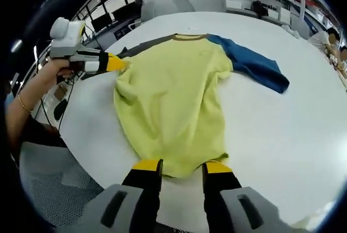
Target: Fold the garment on the visible template until the final outline fits inside the template.
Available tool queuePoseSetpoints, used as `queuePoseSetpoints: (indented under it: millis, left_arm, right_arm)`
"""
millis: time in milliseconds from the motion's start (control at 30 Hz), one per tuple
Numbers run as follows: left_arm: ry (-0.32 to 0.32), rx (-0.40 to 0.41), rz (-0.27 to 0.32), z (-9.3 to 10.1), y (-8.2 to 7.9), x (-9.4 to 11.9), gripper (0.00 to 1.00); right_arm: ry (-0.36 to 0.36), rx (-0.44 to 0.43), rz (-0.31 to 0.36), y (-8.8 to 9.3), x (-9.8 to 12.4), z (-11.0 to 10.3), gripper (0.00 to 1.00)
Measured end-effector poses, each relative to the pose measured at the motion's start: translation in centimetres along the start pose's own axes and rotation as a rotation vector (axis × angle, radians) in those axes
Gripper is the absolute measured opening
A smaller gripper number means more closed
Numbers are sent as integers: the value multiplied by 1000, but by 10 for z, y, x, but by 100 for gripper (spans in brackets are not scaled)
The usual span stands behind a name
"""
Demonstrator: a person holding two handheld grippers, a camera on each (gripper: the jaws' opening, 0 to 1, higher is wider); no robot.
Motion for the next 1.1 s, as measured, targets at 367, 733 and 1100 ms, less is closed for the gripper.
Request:
queuePoseSetpoints:
  millis: [367,733,1100]
  left_arm:
    - [66,-11,44,-11,4,19,50]
    - [78,-200,10,-25,26,-4,31]
    - [156,-272,45,-16,18,-23,23]
  right_arm:
    - [-2,20,70,-23,17,-3,39]
    - [-13,5,104,-29,17,13,32]
    - [37,-89,3,-4,4,32,32]
Point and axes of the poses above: the point that each gripper's makers call its tool centre point, and the gripper's own axes: x roughly backward along the fingers, z roughly to its right, y roughly out of its underside, the point moved 1 cm from there along x, roughly backward along the fingers, and after that the axes turned 15 degrees about -y, right-handed, at the moved point
